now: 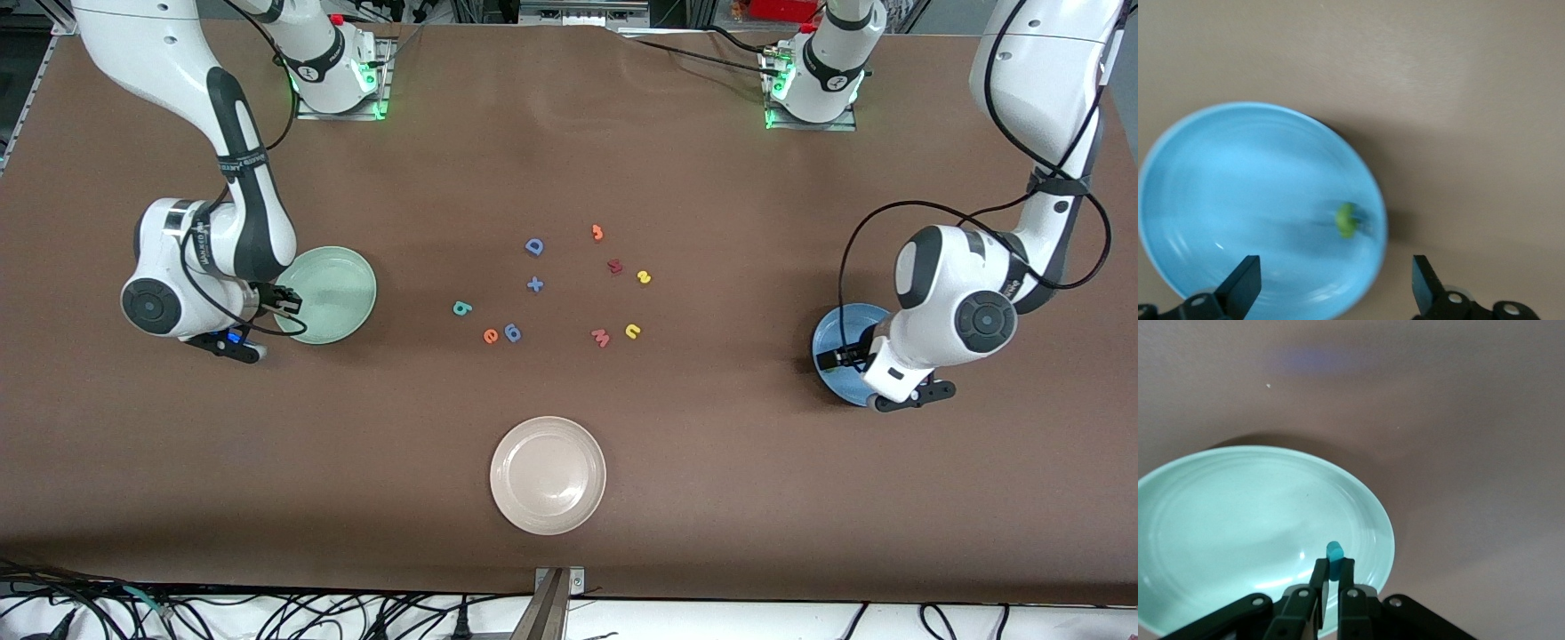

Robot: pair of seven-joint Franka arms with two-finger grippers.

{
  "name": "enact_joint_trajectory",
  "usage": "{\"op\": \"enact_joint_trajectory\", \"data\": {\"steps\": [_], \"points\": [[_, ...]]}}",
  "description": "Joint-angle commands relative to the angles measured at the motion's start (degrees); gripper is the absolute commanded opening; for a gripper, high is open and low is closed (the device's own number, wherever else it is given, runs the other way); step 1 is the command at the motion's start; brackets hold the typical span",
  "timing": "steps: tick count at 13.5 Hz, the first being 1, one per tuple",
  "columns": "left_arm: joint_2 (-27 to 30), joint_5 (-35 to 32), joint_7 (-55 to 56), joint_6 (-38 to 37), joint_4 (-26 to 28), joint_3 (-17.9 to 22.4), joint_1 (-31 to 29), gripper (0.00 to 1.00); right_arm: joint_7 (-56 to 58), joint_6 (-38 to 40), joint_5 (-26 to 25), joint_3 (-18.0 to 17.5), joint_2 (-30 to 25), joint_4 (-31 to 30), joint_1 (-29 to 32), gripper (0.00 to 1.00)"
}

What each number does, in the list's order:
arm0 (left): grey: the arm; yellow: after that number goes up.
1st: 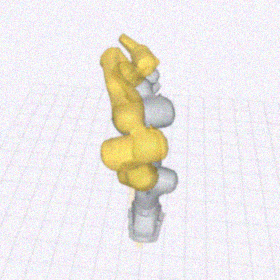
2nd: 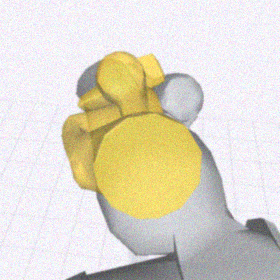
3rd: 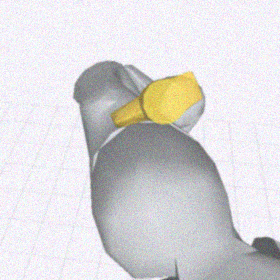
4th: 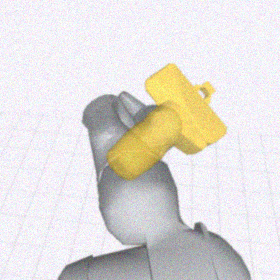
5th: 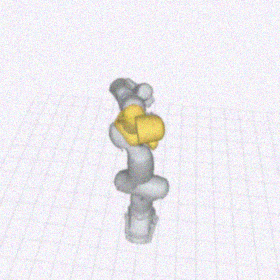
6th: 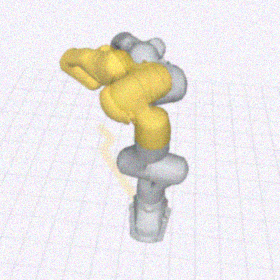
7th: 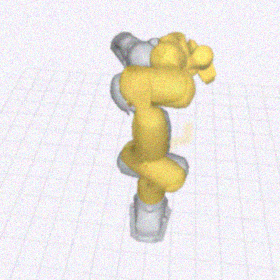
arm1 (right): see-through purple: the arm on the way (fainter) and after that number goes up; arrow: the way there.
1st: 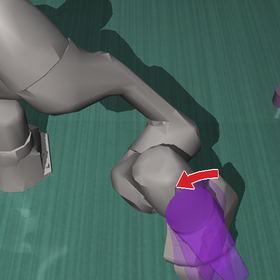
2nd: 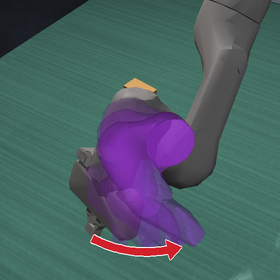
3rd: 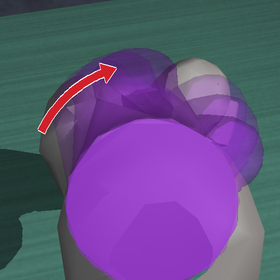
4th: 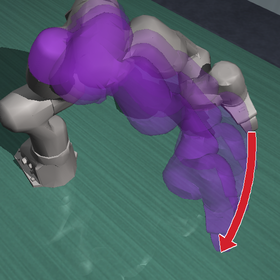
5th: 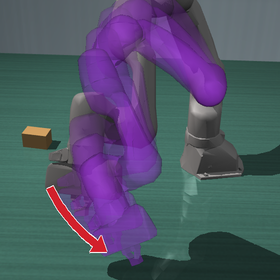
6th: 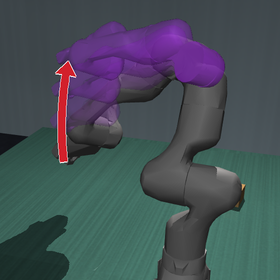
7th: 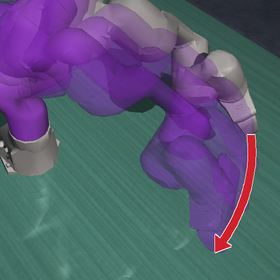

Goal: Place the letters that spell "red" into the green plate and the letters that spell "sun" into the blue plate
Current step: 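Drop the teal letter on the green plate while the left gripper drops lime letter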

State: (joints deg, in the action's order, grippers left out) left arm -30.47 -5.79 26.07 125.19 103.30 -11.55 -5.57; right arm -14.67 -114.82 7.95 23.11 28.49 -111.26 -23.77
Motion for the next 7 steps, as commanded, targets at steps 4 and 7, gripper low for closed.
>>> {"op": "enact_joint_trajectory", "data": {"steps": [4,7], "points": [[-0.73,7.63,19.34,0.49,-0.30,-1.46,8.98,1.00,1.75,-1.29,4.97,0.18,0.51,-1.33,-0.49,0.21],[-2.57,7.82,33.55,5.48,-1.00,-1.46,13.91,1.00,1.57,-1.20,5.06,0.18,0.69,-0.98,-0.49,0.78]]}}
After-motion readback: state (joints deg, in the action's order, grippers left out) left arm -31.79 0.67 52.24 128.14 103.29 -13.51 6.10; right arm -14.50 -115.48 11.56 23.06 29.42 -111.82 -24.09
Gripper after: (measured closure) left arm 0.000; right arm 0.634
